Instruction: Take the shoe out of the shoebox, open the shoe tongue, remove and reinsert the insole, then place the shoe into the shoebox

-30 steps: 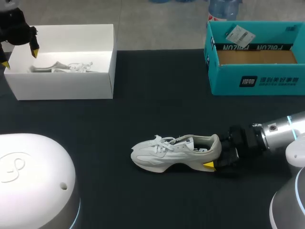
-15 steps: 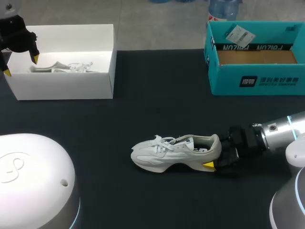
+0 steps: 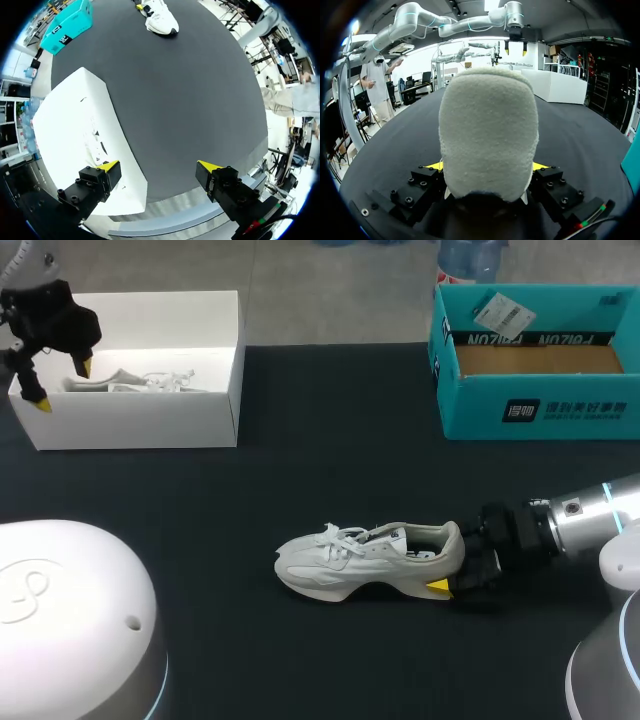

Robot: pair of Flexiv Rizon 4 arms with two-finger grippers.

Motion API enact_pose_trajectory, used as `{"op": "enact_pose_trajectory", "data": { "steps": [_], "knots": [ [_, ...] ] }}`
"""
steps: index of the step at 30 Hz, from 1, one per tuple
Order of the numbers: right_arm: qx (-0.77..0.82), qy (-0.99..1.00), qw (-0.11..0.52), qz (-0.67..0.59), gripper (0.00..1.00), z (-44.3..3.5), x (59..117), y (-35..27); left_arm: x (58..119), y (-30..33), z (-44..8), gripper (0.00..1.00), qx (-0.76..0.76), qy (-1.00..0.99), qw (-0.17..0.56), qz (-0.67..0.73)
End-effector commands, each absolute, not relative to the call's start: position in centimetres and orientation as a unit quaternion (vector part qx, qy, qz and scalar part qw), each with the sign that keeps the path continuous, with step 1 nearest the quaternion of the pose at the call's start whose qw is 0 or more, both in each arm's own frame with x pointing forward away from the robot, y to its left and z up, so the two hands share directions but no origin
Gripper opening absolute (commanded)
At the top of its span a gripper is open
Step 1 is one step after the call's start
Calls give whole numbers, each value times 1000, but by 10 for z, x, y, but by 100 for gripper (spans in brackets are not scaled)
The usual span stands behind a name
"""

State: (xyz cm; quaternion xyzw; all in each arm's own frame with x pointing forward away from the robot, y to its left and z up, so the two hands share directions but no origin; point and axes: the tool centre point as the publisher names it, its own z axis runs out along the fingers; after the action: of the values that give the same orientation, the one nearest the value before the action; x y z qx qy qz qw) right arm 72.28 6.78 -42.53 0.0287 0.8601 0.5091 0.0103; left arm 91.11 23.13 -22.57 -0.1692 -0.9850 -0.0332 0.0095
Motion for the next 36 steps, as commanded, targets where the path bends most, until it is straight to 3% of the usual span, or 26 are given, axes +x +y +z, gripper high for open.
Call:
{"op": "enact_pose_trajectory", "data": {
  "steps": [1, 32, 36],
  "knots": [
    [30, 861, 11, 507, 0, -426, 723, 69, 907, 230, -244, 100, 224, -975, -2, 0],
    [30, 861, 11, 507, 0, -426, 723, 69, 901, 227, -250, 100, 255, -967, 7, 16],
    [30, 861, 11, 507, 0, -426, 723, 69, 891, 204, -248, 100, 349, -937, -6, 2]
  ]
}}
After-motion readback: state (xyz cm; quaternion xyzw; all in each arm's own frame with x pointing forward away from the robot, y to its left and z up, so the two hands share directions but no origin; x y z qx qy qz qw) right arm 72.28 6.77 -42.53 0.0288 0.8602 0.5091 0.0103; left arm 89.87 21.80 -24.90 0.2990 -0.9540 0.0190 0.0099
